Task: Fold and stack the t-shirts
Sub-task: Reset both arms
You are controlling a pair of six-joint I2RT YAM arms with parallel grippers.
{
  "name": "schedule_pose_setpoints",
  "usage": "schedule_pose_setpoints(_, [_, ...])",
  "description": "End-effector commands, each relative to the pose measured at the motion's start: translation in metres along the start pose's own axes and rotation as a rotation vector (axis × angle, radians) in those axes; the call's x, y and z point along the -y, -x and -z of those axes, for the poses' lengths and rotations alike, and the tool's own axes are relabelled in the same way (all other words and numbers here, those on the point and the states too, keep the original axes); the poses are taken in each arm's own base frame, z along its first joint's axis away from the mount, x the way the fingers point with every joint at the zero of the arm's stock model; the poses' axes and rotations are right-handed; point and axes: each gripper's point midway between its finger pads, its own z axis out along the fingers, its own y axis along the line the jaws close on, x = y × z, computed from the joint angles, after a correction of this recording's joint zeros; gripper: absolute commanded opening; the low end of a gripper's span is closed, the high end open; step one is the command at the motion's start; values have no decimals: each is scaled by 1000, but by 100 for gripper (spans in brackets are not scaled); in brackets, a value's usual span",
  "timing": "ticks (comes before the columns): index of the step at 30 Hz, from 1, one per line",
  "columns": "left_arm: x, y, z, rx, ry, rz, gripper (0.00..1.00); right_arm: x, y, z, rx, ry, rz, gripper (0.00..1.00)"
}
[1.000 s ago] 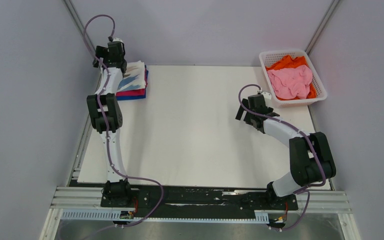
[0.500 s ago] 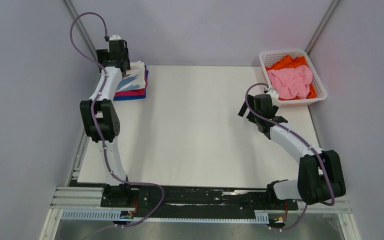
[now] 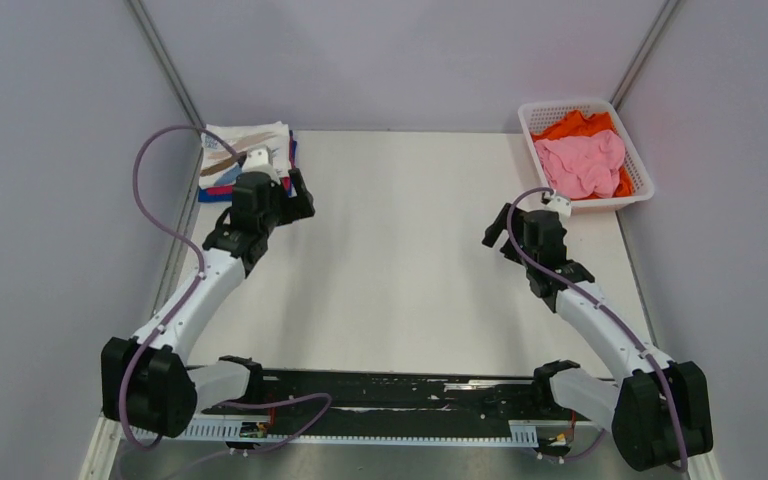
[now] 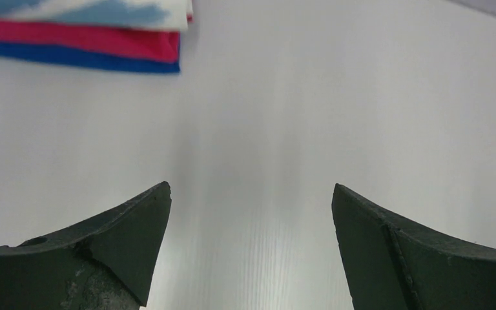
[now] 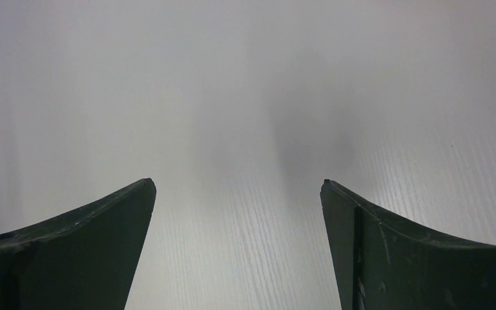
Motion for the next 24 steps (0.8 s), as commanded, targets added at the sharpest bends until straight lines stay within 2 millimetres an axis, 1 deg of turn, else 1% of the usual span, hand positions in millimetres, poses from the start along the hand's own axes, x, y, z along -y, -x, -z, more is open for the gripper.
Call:
schedule_pose_setpoints(1, [14, -44, 26, -9, -104, 142, 100, -8, 10, 5, 63, 58, -31, 100])
schedule_pose_setpoints(2, [18, -49, 30, -5, -137, 148, 100, -6, 8, 5, 63, 56, -31, 100])
schedule_pose_setpoints(3, [16, -59, 36, -12, -148, 152, 100, -5, 5, 5, 62, 54, -31, 100])
schedule_pose_setpoints(4, [15, -64, 39, -20, -154, 151, 100, -3, 4, 5, 64, 49, -33, 100])
schedule_pose_setpoints(5, [12, -72, 42, -29, -149, 153, 100, 0, 0, 4, 62, 45, -36, 100])
schedule_pose_setpoints(7, [4, -80, 45, -26, -124, 162, 100, 2, -4, 3, 64, 46, -40, 100])
schedule_pose_setpoints(8, [3, -76, 45, -1, -123, 162, 100, 3, -6, 3, 65, 47, -40, 100])
schedule_pose_setpoints(10, [0, -77, 44, 8, -115, 154, 100, 4, -8, 3, 70, 56, -38, 100])
schedule_pose_setpoints(15, [4, -72, 42, 27, -137, 136, 100, 15, -15, 0, 71, 15, -26, 100])
schedule_pose_setpoints(19, [4, -71, 41, 47, -138, 131, 100, 18, -20, -3, 63, 11, -17, 100])
schedule_pose_setpoints(21, [4, -71, 40, 48, -137, 128, 100, 12, -13, -2, 97, 42, -22, 100])
schedule_pose_setpoints(24, [2, -71, 39, 49, -131, 125, 100, 3, -5, 4, 145, 109, -10, 100])
